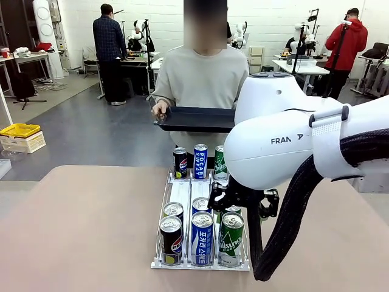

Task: Retrieve and hand over the desired beverage to the person.
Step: Pick up a can of the same type that the person held from the Automatic Can Dispenser.

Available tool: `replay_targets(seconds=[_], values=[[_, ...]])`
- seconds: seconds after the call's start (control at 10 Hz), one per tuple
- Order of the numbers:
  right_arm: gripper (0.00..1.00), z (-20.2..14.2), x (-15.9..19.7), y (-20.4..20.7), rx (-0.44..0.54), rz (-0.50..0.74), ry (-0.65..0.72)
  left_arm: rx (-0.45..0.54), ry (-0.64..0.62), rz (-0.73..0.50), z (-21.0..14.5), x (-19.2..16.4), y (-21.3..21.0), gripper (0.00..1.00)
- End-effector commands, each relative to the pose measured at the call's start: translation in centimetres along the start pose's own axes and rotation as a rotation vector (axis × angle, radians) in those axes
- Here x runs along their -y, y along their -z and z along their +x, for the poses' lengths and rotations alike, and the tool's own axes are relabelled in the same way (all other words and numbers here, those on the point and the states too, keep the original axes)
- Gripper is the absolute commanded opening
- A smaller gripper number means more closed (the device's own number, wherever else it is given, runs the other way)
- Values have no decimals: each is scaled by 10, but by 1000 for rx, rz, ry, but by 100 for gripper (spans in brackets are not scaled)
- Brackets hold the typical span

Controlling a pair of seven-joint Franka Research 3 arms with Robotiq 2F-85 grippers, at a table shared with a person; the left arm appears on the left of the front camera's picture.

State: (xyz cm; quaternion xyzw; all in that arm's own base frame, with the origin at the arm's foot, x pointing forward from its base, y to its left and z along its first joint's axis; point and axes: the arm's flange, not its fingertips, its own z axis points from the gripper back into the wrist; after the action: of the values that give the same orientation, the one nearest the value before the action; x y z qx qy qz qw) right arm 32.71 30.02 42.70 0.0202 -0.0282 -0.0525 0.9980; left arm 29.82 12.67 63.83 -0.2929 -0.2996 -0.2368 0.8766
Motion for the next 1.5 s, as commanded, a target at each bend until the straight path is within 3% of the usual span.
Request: replay_targets(seconds=[0.0, 0.5, 0.6, 0.7, 0.8, 0.9, 1.1, 1.2, 1.3, 1.4], values=[[100, 5, -6, 6, 5, -25, -15, 8, 20, -13, -1, -1, -1, 100], [100, 7, -6, 11, -10, -16, -44, 8, 20, -13, -1, -1, -1, 100], [93, 6, -6, 11, 1, -8, -70, 8, 20, -13, -1, -1, -1, 100], [42, 6, -5, 11, -8, -5, -90, 8, 20, -13, -1, -1, -1, 100], [35, 6, -6, 11, -10, -1, -96, 8, 20, -13, -1, -1, -1, 100], [0, 6, -6, 11, -14, 4, -100, 8, 20, -13, -1, -1, -1, 100], [0, 7, -6, 11, -17, 17, -111, 8, 20, -13, -1, -1, -1, 100], [14, 6, -6, 12, -16, 19, -116, 8, 20, -13, -1, -1, -1, 100], [3, 6, -6, 12, -15, 19, -123, 8, 20, -13, -1, -1, -1, 100], [0, 6, -6, 13, -17, 19, -125, 8, 20, -13, -1, -1, -1, 100]])
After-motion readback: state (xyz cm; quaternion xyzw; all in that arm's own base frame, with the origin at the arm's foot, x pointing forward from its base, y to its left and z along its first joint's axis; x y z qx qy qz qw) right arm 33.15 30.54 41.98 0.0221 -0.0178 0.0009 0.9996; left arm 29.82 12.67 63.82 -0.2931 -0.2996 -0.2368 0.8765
